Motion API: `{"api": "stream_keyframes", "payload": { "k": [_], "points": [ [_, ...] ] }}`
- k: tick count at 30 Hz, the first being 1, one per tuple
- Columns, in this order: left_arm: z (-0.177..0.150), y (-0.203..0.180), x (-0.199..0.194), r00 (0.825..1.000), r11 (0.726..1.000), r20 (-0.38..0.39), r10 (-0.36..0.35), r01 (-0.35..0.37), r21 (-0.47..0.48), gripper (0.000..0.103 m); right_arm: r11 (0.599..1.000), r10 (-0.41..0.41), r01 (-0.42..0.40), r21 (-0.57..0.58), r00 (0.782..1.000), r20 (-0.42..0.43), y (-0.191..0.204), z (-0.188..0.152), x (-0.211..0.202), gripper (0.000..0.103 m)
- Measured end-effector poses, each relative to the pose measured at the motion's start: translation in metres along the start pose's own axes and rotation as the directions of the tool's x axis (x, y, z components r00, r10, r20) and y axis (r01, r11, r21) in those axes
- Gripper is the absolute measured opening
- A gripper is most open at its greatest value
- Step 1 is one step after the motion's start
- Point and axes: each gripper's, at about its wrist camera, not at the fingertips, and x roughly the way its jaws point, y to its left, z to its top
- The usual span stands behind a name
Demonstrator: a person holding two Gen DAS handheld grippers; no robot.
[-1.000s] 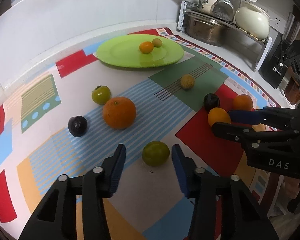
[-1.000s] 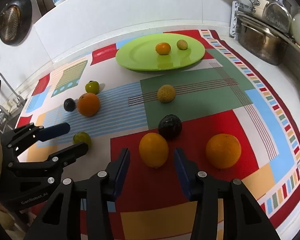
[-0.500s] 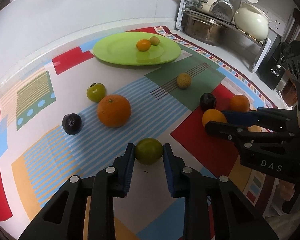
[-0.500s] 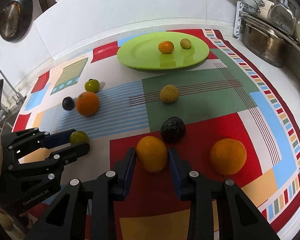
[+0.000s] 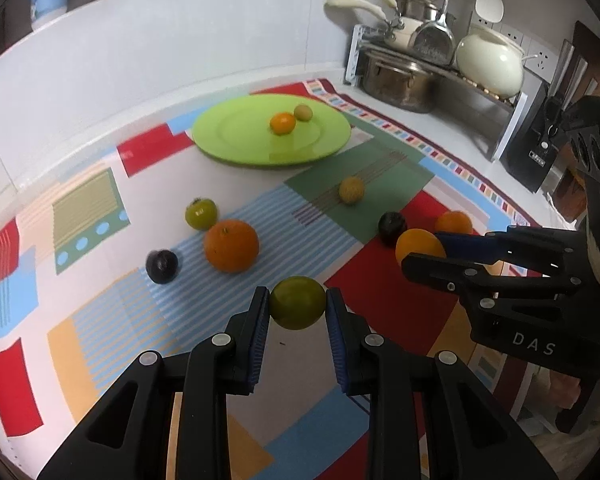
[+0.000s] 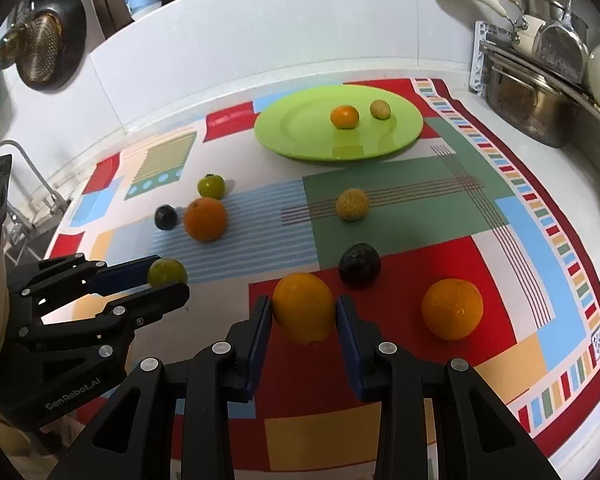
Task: Organize fruits
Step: 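Carry the lime and orange onto the green plate and open both grippers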
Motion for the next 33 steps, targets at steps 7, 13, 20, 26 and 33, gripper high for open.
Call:
{"api": "stream_keyframes", "payload": {
  "k": [7,13,20,26,33],
  "points": [
    [0.012,-0.004,-0.018,0.998,1.0,0.057,0.006,-0.006,0.014,0.029,1.0,0.007,-0.007,-0.008,0.999,0.052,0.003,0.007,-0.018,0.034],
    [0.026,-0.006,-0.024,0.995,0.999,0.1,0.009,-0.012,0.032,0.029,1.0,0.014,-0.012,-0.018,0.995,0.102,0.004,0.02,-0.031,0.034],
    [0.049,-0.001,-0.023,0.99,0.999,0.137,0.01,-0.015,0.035,0.029,1.0,0.018,-0.015,-0.023,0.99,0.142,0.003,0.04,-0.036,0.034],
    [0.068,0.001,-0.024,0.986,0.999,0.169,0.015,-0.023,0.046,0.029,0.999,0.02,-0.014,-0.034,0.984,0.177,0.002,0.062,-0.038,0.034],
    [0.092,0.009,-0.022,0.98,0.998,0.199,0.024,-0.035,0.054,0.029,0.999,0.012,-0.002,-0.049,0.978,0.209,0.0,0.089,-0.038,0.034]
  ]
}}
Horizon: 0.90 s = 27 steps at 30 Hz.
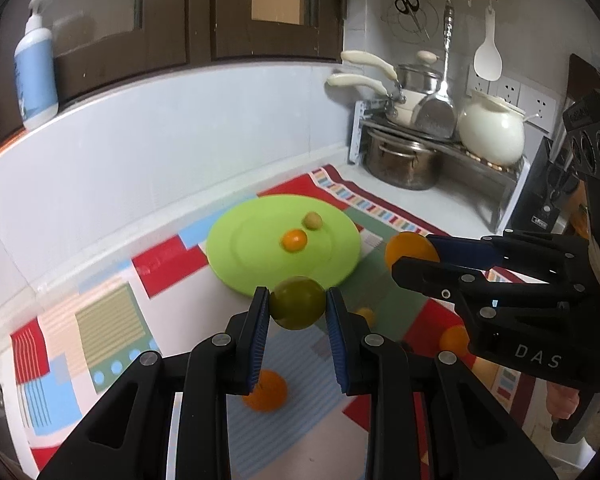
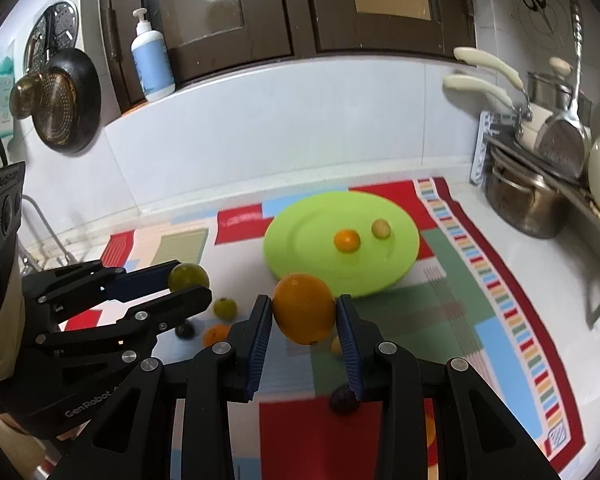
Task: Organize fruits
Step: 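Carry the lime and orange onto the green plate and open both grippers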
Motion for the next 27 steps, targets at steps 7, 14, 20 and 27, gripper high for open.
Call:
{"api": "stream_keyframes", "payload": {
  "k": [7,14,20,27],
  "points": [
    [0.021,0.009,0.013,1.0,1.0,0.007,-0.002,0.002,0.014,0.029,1.0,-0.002,0.002,-0.007,1.0,0.007,-0.005,0.023,0.012,0.034],
    [0.039,0.014,0.037,1.0,1.0,-0.013,-0.01,0.011,0.016,0.029,1.0,-0.003,0.003,-0.012,1.0,-0.016,-0.014,0.041,0.031,0.034],
    [0.05,0.024,0.062,0.999,1.0,-0.046,-0.008,0.009,0.009,0.029,1.0,-0.019,0.019,-0.014,0.998,-0.055,-0.025,0.054,0.055,0.034],
    [0.056,0.033,0.092,0.995,1.0,-0.099,-0.015,0.015,0.004,0.029,1.0,-0.025,0.024,-0.008,0.994,-0.106,-0.035,0.062,0.082,0.034]
  ]
}}
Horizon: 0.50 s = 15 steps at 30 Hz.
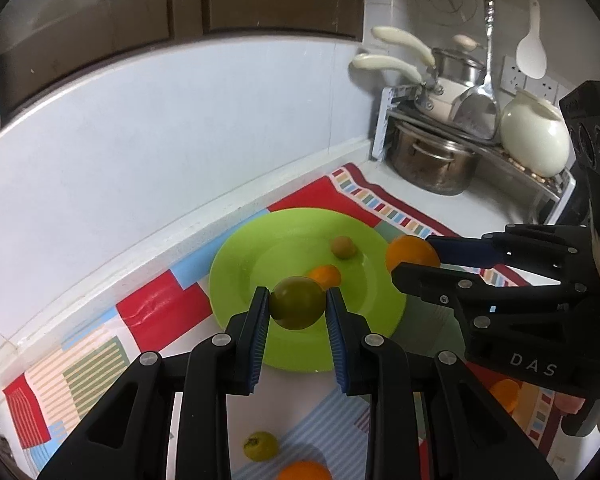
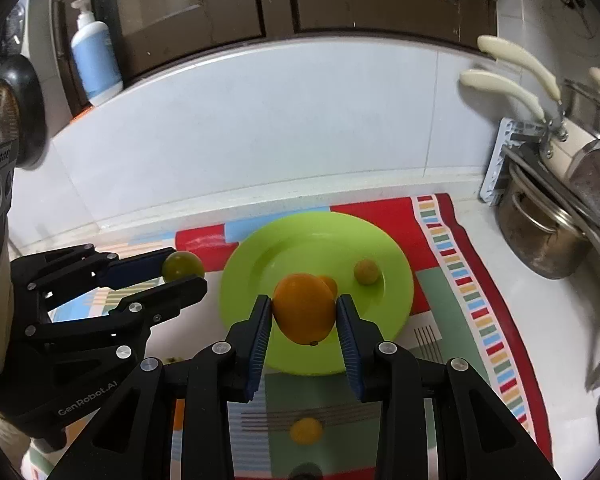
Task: Organize fruits
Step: 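Carry the lime and orange onto the green plate and open both grippers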
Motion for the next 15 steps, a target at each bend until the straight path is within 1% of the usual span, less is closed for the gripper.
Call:
{"api": "stream_keyframes", "payload": {
  "k": [7,15],
  "points": [
    [0.001,0.007,0.034,0.997,1.0,-0.07,-0.014,0.012,-0.027,0.029,1.0,0.015,-0.013,0.022,0.997,-0.081,-0.011,0.001,0.033,0.034],
    [-0.002,0.014,0.071,0.987,0.999,-0.158,-0.035,0.031,-0.031,0.029,0.999,0.016,-0.011,0.032,0.986,-0.163,-0.022,-0.003,0.067,0.034]
  ]
}}
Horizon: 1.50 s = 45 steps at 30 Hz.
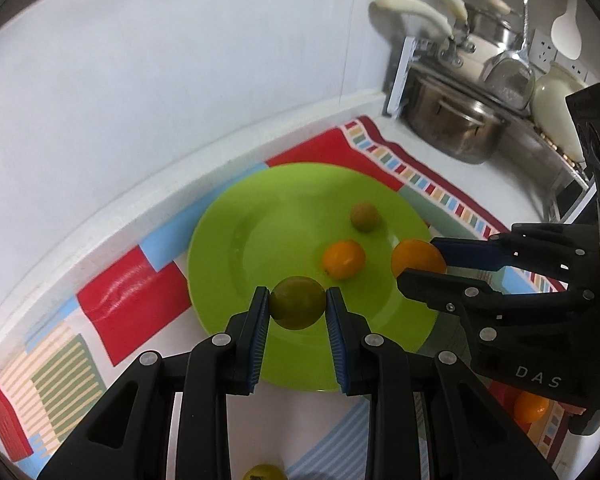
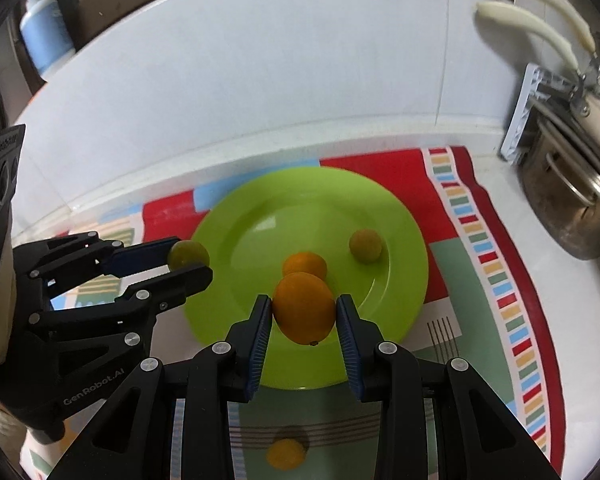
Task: Organize fruits
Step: 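Carry the lime and orange onto the green plate and open both grippers, then move both open grippers back toward the fruits left on the cloth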
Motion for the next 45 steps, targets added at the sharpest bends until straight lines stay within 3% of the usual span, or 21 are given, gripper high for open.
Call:
{"api": "stream_keyframes", "payload": {
  "k": [10,18,35,38,44,45],
  "points": [
    [-0.001,0.004,0.022,0.998,1.0,-0.06,-0.017,0.016,-0.015,0.029,1.0,0.006,-0.005,0.016,0.999,-0.049,-0.007,0.006,0.022,0.034],
    [-0.002,0.003,0.014,0.999,1.0,-0.049,-0.017,0.016,-0.014,0.035,1.0,0.001,0.0,0.021,0.999,-0.041,-0.007,0.005,0.021,0.035],
    [-0.015,-0.024,-0.074,0.993,0.999,0.118,0.015,-0.02,0.034,0.047,1.0,-0.017,0.014,0.022,0.993,0.118,0.005,-0.014,-0.063,0.035],
    [-0.019,-0.032,-0.091,0.989,0.999,0.149,0.014,-0.022,0.047,0.051,0.999,-0.023,0.019,0.027,0.989,0.148,0.007,-0.022,-0.08,0.042],
    [-0.033,-0.048,-0.117,0.982,0.997,0.19,0.0,-0.014,0.075,0.057,0.999,-0.047,0.041,0.033,0.978,0.204,0.011,-0.039,-0.114,0.043],
    [-0.036,-0.051,-0.122,0.98,0.997,0.198,-0.006,-0.01,0.079,0.057,0.998,-0.054,0.047,0.037,0.975,0.214,0.011,-0.042,-0.119,0.048]
  ]
}}
